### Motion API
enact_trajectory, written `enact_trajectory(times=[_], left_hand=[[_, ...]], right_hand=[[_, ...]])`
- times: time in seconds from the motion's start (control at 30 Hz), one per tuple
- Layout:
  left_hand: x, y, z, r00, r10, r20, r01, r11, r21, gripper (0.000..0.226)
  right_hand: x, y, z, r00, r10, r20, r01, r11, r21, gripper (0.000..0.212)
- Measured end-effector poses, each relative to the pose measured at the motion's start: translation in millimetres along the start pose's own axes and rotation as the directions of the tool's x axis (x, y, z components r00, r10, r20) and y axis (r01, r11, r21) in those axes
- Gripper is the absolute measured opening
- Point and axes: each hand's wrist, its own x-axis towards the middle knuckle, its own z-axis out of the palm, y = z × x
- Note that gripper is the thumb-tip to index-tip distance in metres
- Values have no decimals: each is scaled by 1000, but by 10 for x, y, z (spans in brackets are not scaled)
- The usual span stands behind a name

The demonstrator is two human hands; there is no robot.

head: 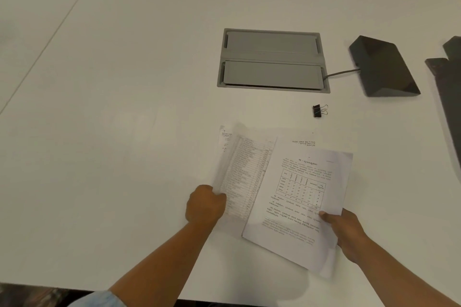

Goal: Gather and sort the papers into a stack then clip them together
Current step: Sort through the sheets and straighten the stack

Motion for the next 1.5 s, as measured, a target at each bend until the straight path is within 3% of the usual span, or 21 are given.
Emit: enact_trajectory(times=[0.13,0.2,0.33,0.47,0.6,0.83,1.07,1.33,1.5], left_hand=[[-31,85,68,989,52,-141,-34,991,130,58],[-43,171,99,991,42,-128,-34,997,62,68],[70,235,103,998,-49,-34,45,992,-115,56],[211,188,58,998,46,51,-38,990,-134,27],[280,106,-127,988,134,73,-123,983,-137,31],[201,-234,-807,969,227,-95,-242,951,-194,20],[-41,-392,-1301,956,174,-238,-268,850,-453,23],[-438,-237,-1318,973,214,-88,-216,704,-676,17],[-607,5,-1028,971,237,-22,-185,693,-697,16]], right_hand=[[9,4,-2,1000,-1,-3,1,1000,7,42],[18,3,1,1000,-4,-5,4,1000,6,42],[19,10,9,1000,-7,-3,7,1000,6,40],[32,18,2,1000,-10,-6,10,1000,6,40],[54,33,-8,1000,-24,5,24,1000,2,40],[40,15,-14,999,-44,8,44,999,-18,40],[-50,-37,20,994,-111,26,112,993,-47,40],[-347,-360,214,951,-261,168,268,963,-21,31],[-621,-597,423,900,-343,269,364,931,-31,19]])
